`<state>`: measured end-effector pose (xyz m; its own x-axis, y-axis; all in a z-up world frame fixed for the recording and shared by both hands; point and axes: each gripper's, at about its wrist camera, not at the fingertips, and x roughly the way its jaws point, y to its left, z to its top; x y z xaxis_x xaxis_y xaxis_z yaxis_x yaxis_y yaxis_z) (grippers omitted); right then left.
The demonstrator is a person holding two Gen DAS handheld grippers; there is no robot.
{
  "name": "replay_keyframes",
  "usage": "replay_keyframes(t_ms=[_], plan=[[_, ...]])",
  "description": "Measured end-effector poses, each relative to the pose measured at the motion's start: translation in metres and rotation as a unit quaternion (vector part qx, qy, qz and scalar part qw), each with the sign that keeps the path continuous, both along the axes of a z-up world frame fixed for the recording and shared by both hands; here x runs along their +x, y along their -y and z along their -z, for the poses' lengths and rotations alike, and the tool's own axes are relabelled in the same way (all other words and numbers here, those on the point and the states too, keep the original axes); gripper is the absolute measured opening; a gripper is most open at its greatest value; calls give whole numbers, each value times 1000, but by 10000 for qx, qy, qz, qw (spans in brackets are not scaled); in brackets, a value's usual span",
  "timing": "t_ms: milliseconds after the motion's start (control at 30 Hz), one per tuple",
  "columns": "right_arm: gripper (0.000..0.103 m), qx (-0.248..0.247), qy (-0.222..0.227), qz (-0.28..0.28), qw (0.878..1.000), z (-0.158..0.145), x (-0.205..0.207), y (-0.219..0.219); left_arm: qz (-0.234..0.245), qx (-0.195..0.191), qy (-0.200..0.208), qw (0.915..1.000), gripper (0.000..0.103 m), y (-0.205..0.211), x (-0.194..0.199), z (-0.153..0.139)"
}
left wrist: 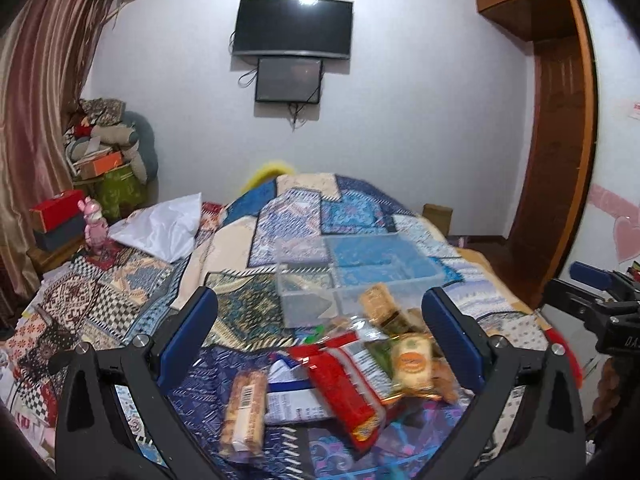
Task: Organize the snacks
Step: 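Grasp the cream biscuit roll with left tool while right tool grasps puffed-snack bag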
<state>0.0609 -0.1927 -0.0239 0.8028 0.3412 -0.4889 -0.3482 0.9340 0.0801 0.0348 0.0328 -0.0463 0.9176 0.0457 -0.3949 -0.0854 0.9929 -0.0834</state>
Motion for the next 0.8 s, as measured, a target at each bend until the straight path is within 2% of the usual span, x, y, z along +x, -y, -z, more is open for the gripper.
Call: replay_keyframes(t_ms=[100, 200, 433, 633, 800], plan=[[102, -72, -229, 99, 9997, 12, 9, 9, -85, -33, -243, 9997, 92, -14, 9, 12], [96, -155, -502, 239, 9983, 25, 20, 19, -226, -58, -543, 9983, 82, -29, 18, 27], [83, -249, -1226, 450, 9911, 58, 40, 35, -512, -168, -1293, 9901, 75, -62, 34, 73], [80, -158, -1745, 642, 9824, 83, 51, 47, -633, -341, -1888, 9794, 75, -78, 37, 114], [78, -106, -1988, 681, 9776, 97, 59, 49, -568, -368, -2194, 9733, 75, -77, 40, 135]])
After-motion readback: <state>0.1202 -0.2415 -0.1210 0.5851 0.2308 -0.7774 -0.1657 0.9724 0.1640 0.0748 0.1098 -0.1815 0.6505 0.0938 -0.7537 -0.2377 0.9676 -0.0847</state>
